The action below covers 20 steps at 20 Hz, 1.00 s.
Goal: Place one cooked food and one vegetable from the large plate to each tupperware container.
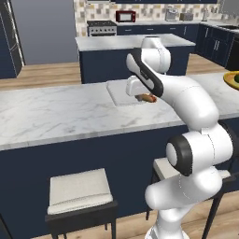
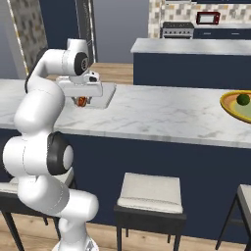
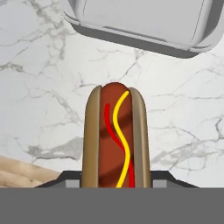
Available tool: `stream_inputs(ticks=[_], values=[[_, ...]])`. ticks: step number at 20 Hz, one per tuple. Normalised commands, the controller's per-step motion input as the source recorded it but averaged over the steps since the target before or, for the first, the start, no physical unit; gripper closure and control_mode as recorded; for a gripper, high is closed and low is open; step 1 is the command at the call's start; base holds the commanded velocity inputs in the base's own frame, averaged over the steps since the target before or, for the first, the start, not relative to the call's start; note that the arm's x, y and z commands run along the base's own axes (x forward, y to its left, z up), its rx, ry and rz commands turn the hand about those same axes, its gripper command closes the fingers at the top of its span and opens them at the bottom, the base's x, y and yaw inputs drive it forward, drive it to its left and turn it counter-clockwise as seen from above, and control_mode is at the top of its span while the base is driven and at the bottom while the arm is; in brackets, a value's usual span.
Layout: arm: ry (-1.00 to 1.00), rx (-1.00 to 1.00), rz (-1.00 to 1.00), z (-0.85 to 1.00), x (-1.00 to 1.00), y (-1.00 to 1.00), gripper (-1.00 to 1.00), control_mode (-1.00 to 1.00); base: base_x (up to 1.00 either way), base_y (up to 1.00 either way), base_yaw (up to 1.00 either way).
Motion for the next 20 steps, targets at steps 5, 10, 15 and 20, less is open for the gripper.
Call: stream_inputs(ticks=[5, 10, 15, 20], values=[[-0.01, 0.0, 0.0, 0.0, 0.04, 0.0, 1.0, -1.0, 0.1, 0.08, 0.0], [-0.07, -0.01, -0.02, 0.15, 0.35, 0.08, 1.0, -1.0, 0.0, 0.0, 0.0], [-0.03, -0.01, -0.17, 0.09, 0.81, 0.02, 1.0, -1.0, 0.0, 0.0, 0.0], [-0.06, -0.02, -0.2, -0.15, 0.93, 0.0, 1.0, -1.0, 0.0, 0.0, 0.0]])
